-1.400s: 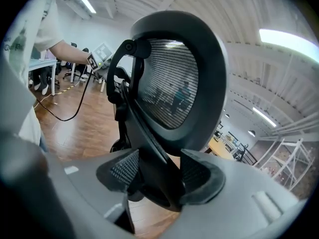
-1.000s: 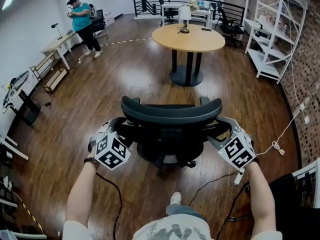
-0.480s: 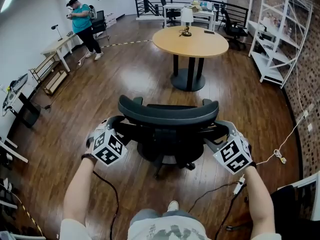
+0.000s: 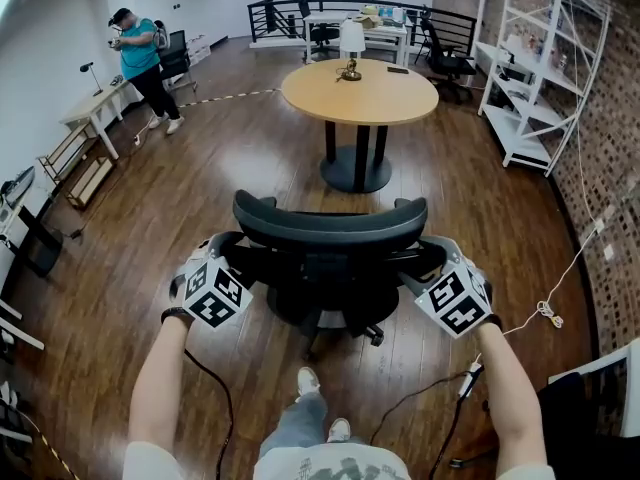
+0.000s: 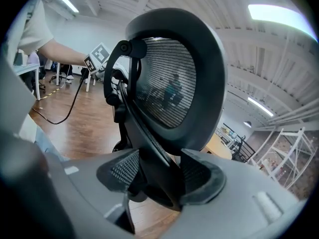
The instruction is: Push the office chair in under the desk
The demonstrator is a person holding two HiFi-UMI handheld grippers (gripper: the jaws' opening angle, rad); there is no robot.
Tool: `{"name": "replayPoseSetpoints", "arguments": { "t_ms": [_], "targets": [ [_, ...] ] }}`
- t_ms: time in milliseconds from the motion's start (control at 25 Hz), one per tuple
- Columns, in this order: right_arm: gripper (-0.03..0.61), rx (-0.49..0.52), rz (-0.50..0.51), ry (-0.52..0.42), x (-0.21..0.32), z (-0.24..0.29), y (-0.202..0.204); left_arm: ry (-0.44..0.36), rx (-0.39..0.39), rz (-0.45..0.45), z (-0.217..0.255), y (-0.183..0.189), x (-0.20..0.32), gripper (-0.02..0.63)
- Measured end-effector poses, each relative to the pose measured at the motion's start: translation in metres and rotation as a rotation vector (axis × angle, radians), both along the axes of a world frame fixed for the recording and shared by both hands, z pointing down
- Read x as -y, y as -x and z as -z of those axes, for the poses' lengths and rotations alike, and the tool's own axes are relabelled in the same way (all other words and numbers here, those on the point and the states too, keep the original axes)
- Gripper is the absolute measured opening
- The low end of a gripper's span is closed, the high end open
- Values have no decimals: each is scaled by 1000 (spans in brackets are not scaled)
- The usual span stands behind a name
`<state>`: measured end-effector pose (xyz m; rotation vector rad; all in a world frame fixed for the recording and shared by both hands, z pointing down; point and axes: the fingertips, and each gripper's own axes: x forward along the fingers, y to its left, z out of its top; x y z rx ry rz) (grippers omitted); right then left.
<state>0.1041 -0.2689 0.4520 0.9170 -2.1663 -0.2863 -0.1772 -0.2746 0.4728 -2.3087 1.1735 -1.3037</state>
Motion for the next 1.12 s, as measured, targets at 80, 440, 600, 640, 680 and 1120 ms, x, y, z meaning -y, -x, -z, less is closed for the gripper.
{"name": "replayPoseSetpoints", "arguments": {
  "t_ms": [80, 440, 600, 640, 680, 1120],
  "targets": [
    [256, 2, -12, -3, 15, 1, -1, -5, -2, -10, 1, -1, 17, 301],
    [259, 0, -64, 2, 104, 1, -15, -24, -16, -49, 3, -16, 116, 301],
    [261, 1, -85, -7, 142, 2, -16, -16, -20, -64, 4, -17, 159, 301],
    [261, 0, -91, -7, 151, 2, -16, -14, -23, -68, 3, -17, 169, 301],
    [261, -1, -99, -7, 160, 2, -16, -13, -27, -73, 3, -17, 180, 301],
    [268, -2, -184, 7, 260, 4, -20, -12, -28, -125, 7, -22, 293, 301]
  ]
}}
